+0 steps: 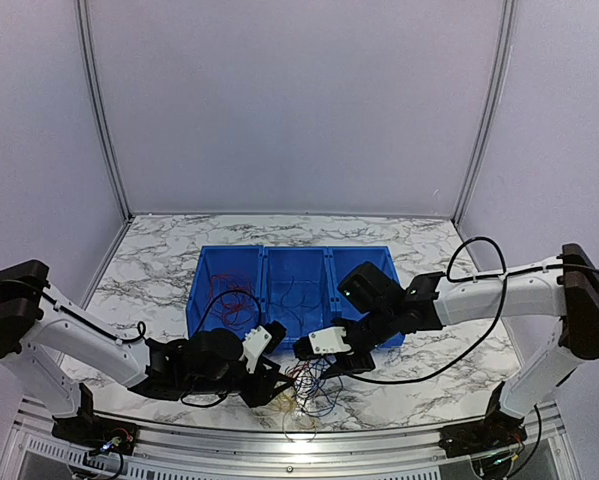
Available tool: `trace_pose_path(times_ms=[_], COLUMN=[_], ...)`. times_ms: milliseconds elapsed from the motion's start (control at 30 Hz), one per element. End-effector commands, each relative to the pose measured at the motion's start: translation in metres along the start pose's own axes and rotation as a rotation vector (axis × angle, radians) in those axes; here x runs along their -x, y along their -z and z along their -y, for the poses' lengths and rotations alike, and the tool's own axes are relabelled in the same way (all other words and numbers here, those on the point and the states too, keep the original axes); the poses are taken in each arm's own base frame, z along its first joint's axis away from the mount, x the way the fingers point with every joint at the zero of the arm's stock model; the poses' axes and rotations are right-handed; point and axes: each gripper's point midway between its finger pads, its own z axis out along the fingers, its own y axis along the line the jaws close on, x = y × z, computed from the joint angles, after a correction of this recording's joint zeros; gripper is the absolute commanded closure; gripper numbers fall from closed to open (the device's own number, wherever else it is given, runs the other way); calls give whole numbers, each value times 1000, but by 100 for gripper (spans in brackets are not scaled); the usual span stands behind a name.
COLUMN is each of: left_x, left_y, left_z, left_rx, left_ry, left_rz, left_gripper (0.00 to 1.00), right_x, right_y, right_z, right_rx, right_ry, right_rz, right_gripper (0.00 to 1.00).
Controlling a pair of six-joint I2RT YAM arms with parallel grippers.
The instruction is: Untangle the cables
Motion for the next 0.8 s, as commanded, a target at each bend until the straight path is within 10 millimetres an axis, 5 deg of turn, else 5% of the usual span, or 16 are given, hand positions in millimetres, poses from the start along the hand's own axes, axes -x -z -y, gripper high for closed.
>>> trace_pose_path(times_ms=[0,233,500,767], left_x=[21,27,36,34], left_y=[13,51,70,60], left_z=[8,-20,-40,-26], left_rx=[-20,80,176,110], left_ry=[-37,-11,40,11], left_rz=[83,181,260,225], left_gripper=[51,44,38,39], right_x=[14,34,33,44], right_y=[0,14,-11,-6], right_z=[-1,-10,-11,-7], right_rx=[10,43,73,69], right_ry=[-6,15,-8,-15], right_rz=[47,102,45,70], right_gripper=[54,54,56,87])
